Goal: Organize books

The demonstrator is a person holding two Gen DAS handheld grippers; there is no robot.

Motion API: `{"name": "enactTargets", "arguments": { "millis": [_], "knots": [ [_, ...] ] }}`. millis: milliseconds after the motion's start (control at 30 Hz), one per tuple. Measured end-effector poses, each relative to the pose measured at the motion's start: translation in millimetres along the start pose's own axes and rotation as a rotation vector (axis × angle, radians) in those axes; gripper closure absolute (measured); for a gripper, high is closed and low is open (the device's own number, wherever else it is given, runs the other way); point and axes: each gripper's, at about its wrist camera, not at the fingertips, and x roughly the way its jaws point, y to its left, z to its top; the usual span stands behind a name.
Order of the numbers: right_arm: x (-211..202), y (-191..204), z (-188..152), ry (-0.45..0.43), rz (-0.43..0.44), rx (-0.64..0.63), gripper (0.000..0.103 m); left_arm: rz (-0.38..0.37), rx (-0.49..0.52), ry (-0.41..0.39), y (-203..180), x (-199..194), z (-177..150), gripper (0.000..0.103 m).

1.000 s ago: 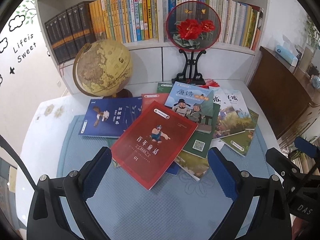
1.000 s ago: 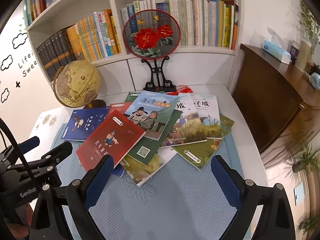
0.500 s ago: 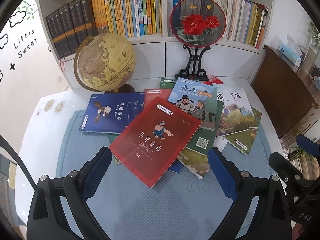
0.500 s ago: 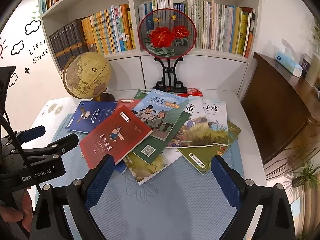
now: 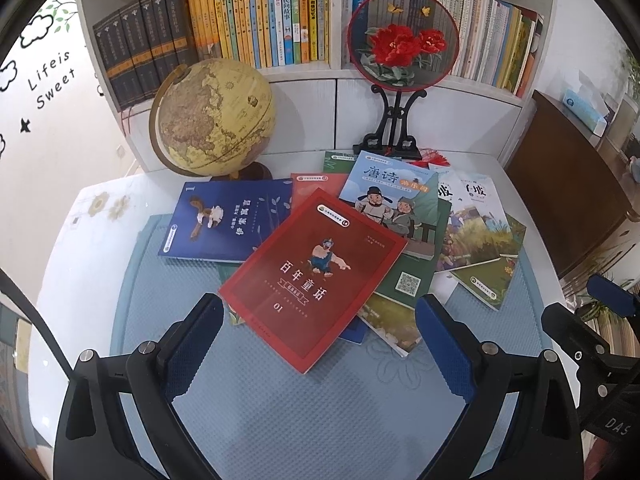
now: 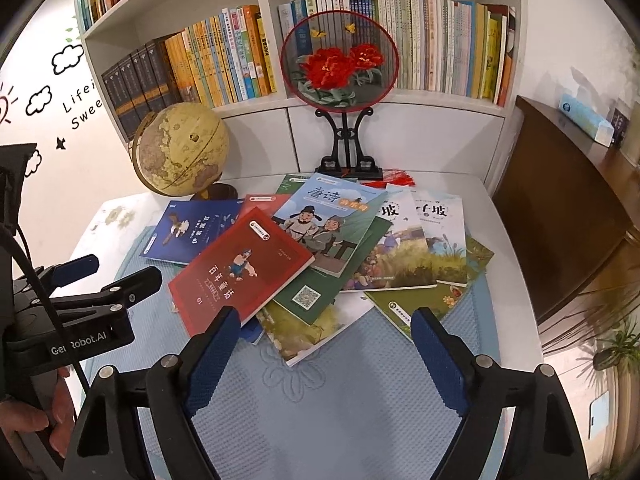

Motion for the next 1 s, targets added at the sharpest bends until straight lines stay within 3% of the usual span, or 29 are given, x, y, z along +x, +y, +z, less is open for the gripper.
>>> {"name": "enactTargets", "arguments": {
  "millis": [700,1000],
  "knots": [
    [10.2,1.2,12.9,-0.009,-0.007,-0.023,0.016,-0.018,-0.02,0.027,4.6,19.8,6.9,0.007],
    [44.7,-5.3,33.1,0.028,-0.017,-0.07,0.016,0.013,-0.032,0.052,24.4,57.3,15.7,0.007]
  ]
}}
